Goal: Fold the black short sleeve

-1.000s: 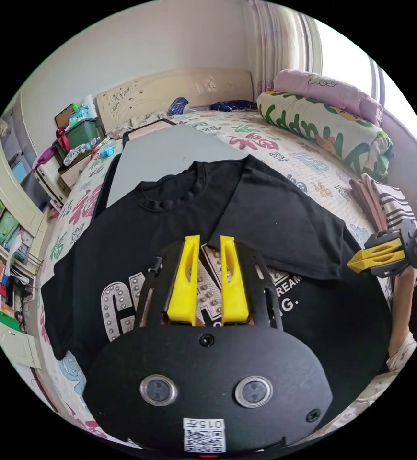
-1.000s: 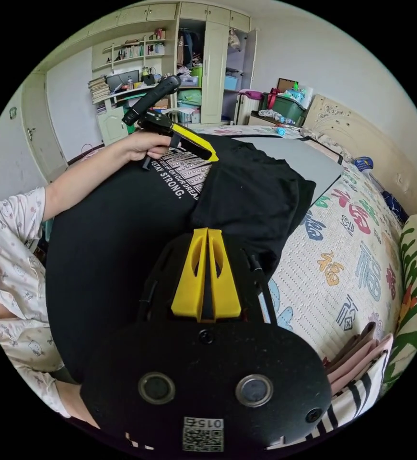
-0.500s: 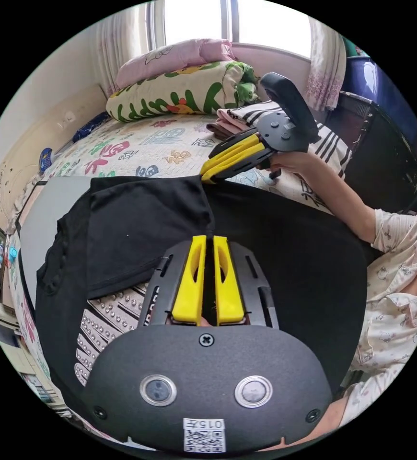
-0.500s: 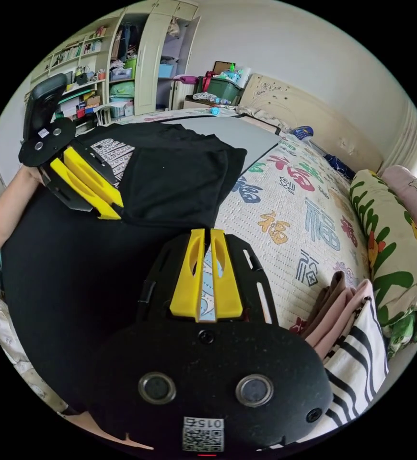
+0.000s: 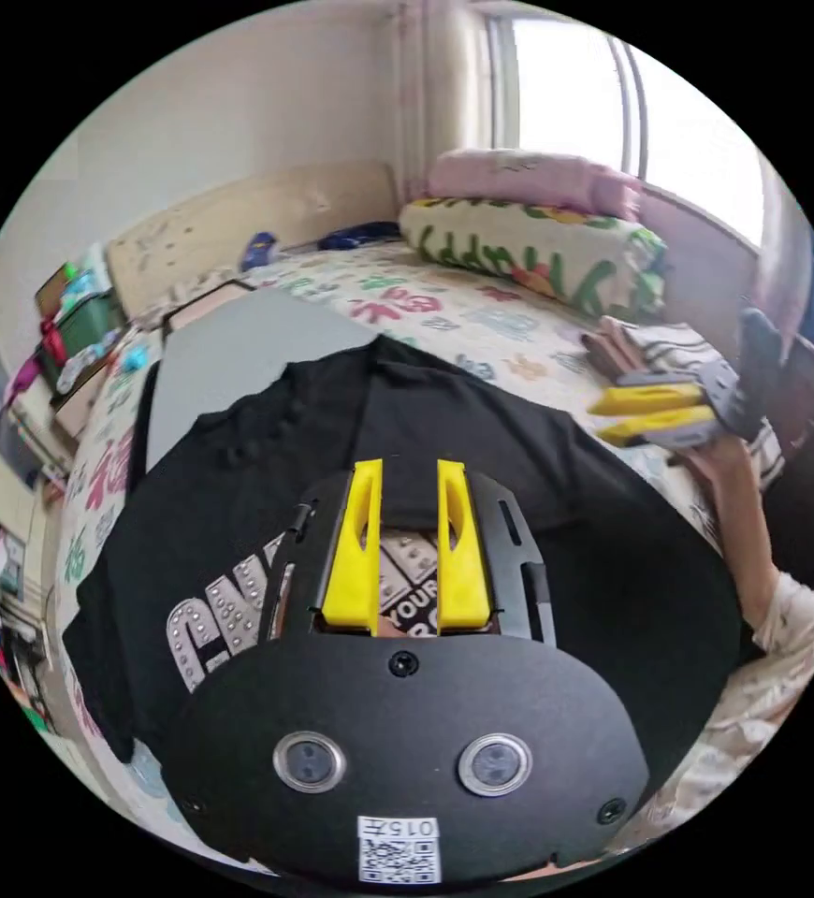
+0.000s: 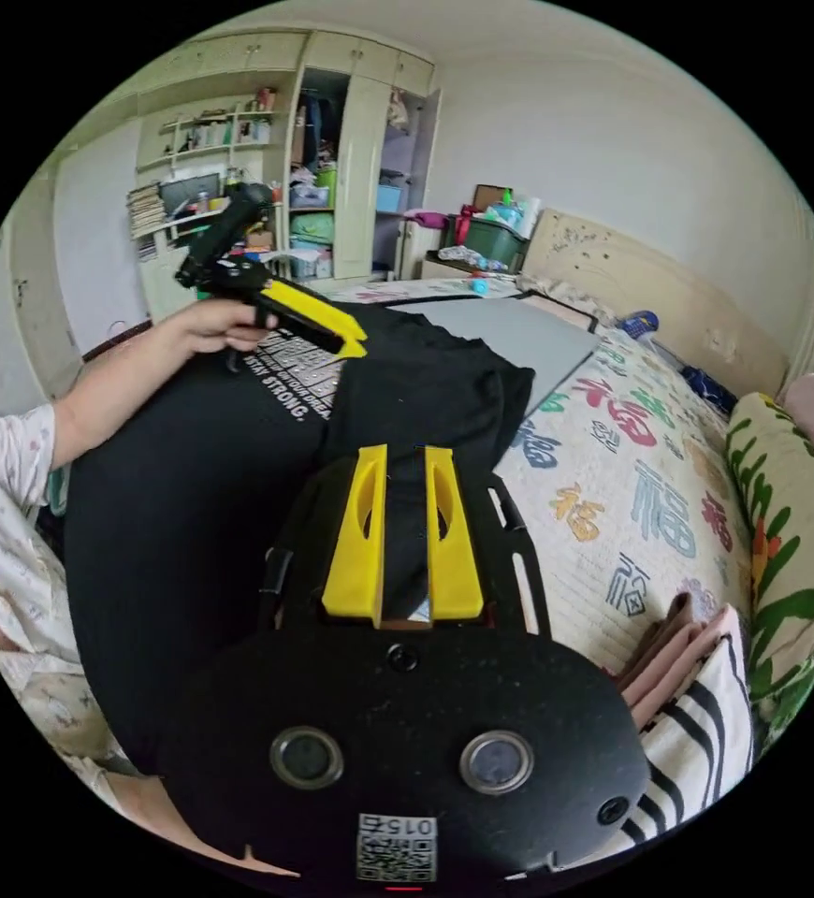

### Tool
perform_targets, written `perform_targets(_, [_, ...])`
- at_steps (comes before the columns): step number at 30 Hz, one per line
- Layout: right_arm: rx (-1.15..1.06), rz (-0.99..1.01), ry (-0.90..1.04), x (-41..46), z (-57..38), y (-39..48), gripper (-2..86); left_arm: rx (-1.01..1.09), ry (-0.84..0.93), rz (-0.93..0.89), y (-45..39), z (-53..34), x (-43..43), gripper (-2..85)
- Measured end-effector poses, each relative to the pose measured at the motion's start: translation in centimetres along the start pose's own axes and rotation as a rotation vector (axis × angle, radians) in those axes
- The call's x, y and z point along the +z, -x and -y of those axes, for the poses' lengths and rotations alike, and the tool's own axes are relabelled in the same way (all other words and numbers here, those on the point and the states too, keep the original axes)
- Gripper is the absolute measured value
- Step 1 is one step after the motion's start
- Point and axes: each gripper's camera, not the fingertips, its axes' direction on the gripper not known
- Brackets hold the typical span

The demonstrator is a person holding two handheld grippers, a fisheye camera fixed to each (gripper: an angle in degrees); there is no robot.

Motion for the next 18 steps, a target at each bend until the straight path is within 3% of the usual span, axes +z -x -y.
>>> perform_targets(3, [-0.094,0.103,0.041,0.3,0.6,1.7,8.5,-0.079,0.087,-0.092,4.9,3.2,2.5,10.5])
perform_targets(8, [-0.141,0.098,0.159,0.9,0.5,2.5,2.1,-0.044,0.129,-0.032,8.6,9.8,2.8,2.3])
perform_targets(11, [-0.117,0.131,0.180,0.4,0.4,2.1,-0.3,-0.006,0.134,0.106,10.2,13.3,2.0,1.0])
perform_targets(15, [-0.176,0.083,0.191,-0.5,0.0,3.3,-0.4,-0.016,0.141,0.123,13.6,17.6,0.9,1.9])
perform_targets(18, [-0.198,0.098,0.192,-2.0,-0.2,3.7,1.6,-0.093,0.038,0.103,18.5,21.5,-4.3,6.2])
